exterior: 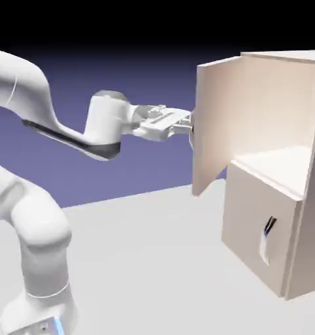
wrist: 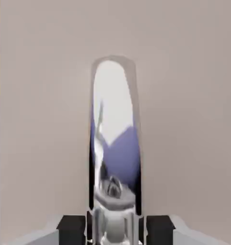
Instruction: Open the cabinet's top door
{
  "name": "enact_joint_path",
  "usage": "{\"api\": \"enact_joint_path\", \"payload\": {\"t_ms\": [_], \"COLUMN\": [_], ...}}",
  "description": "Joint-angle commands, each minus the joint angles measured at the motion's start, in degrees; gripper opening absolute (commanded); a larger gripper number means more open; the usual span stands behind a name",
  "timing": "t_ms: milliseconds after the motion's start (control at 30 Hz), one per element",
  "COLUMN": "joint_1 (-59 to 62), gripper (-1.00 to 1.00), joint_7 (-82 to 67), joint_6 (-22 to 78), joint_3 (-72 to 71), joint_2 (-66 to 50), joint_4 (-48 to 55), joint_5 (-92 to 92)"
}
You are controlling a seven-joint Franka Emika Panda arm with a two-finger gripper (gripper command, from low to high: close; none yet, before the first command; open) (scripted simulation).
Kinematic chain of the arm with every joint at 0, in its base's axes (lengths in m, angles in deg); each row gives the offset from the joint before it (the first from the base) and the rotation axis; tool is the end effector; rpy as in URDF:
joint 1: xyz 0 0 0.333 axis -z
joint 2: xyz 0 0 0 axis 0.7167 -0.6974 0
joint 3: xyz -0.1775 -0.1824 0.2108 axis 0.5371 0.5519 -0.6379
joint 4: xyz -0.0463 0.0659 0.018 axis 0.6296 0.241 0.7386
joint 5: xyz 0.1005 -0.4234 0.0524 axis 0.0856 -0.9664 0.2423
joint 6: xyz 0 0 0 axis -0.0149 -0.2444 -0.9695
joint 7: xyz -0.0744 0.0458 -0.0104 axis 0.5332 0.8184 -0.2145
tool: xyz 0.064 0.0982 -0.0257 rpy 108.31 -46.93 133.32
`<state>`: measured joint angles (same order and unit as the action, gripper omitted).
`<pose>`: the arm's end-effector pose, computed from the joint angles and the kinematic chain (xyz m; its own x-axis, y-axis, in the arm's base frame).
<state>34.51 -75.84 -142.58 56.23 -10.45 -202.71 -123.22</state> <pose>0.3781 0.1074 0.5023 0.5668 0.4231 -0.7069 0.5665 0.4229 0.7073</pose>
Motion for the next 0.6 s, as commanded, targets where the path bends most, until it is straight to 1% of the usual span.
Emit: {"api": "enact_joint_path", "payload": {"t_ms": [0, 267, 567], "joint_1": [-0.1, 1.3, 3.9], "gripper": [-1.0, -1.0, -1.0], "joint_7": [0.0, 1.7, 6.6], "joint_6": [2.4, 22.4, 44.8], "joint_3": [-1.6, -13.6, -23.6], "joint_2": [-1.0, -12.2, -29.0], "joint_4": [0.9, 11.5, 27.4], "joint_5": [1.9, 13.7, 19.3]}}
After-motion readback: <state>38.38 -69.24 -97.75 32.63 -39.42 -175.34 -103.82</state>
